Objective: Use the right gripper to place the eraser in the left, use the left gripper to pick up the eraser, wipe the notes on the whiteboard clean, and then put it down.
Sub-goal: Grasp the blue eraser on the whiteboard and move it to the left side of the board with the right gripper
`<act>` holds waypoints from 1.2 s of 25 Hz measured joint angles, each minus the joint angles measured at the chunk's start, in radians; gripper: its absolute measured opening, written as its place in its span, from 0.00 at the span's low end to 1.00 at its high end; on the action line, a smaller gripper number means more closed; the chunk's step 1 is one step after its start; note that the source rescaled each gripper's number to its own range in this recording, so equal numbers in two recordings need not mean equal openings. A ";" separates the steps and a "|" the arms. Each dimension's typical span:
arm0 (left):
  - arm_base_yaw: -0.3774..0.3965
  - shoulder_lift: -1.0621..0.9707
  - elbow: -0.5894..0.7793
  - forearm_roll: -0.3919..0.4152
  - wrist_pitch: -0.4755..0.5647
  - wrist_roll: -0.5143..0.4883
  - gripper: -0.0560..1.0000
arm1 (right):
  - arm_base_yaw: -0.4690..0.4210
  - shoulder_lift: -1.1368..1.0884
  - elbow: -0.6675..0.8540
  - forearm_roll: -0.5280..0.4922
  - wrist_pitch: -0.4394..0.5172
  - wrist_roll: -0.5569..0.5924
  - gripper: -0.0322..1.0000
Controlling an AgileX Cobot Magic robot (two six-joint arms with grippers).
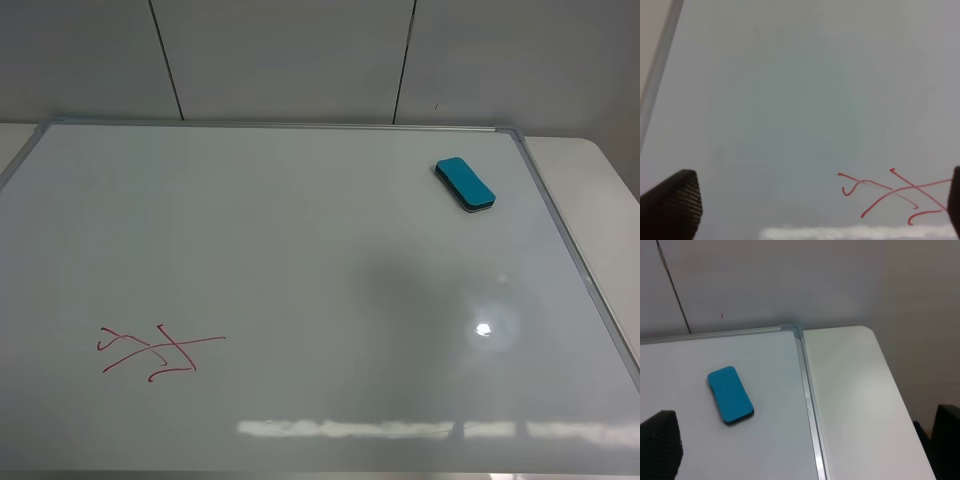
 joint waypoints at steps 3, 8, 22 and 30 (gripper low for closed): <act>0.000 0.000 0.000 0.000 0.000 0.000 1.00 | 0.000 0.198 -0.045 -0.002 -0.071 0.000 1.00; 0.000 0.000 0.000 0.000 0.000 0.000 1.00 | 0.000 0.537 -0.158 -0.001 -0.115 0.028 1.00; 0.000 0.000 0.000 0.000 0.000 0.000 1.00 | 0.000 1.120 -0.437 0.096 -0.077 0.076 0.08; 0.000 0.000 0.000 0.000 0.000 0.000 1.00 | 0.000 1.216 -0.487 0.140 0.046 0.076 0.04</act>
